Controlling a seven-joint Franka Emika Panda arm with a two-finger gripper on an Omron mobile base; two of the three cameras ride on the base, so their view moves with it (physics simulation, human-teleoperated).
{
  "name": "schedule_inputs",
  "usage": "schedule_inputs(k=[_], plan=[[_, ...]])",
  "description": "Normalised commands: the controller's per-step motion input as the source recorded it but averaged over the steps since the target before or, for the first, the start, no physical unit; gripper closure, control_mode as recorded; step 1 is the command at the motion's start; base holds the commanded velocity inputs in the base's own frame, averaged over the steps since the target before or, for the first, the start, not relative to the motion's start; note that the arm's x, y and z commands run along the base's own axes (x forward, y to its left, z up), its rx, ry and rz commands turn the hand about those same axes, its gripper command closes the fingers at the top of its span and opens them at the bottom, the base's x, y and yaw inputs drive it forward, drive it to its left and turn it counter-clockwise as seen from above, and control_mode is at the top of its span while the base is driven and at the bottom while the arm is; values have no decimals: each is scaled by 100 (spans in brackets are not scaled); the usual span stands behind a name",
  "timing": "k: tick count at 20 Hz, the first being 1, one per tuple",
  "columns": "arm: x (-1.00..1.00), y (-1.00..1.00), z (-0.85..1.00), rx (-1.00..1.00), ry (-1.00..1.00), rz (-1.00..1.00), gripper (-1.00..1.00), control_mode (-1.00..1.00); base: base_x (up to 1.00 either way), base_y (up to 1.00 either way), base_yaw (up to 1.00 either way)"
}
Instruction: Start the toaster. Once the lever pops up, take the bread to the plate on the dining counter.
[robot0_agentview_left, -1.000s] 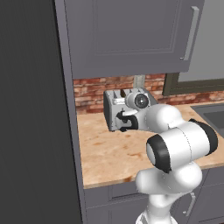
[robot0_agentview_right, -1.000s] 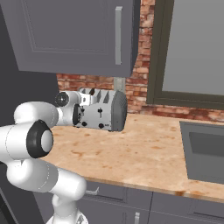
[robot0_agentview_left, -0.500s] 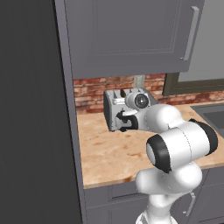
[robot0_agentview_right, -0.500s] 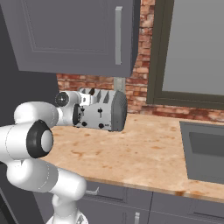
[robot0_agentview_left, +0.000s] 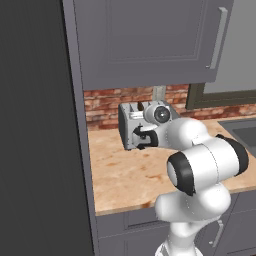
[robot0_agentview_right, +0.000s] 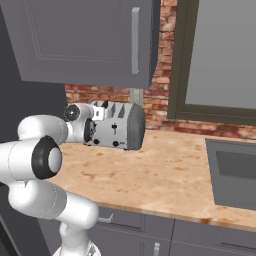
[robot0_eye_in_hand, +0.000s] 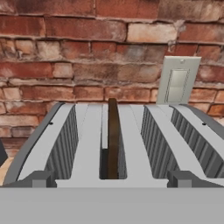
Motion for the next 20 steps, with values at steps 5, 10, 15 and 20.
schedule_inputs(k=[5,10,15,20], plan=[[9,-1,0,0,0,0,-100,-100,0,0,0],[13,0,0,0,0,0,-100,-100,0,0,0],[20,0,0,0,0,0,-100,-100,0,0,0],[16,0,0,0,0,0,-100,-100,0,0,0]])
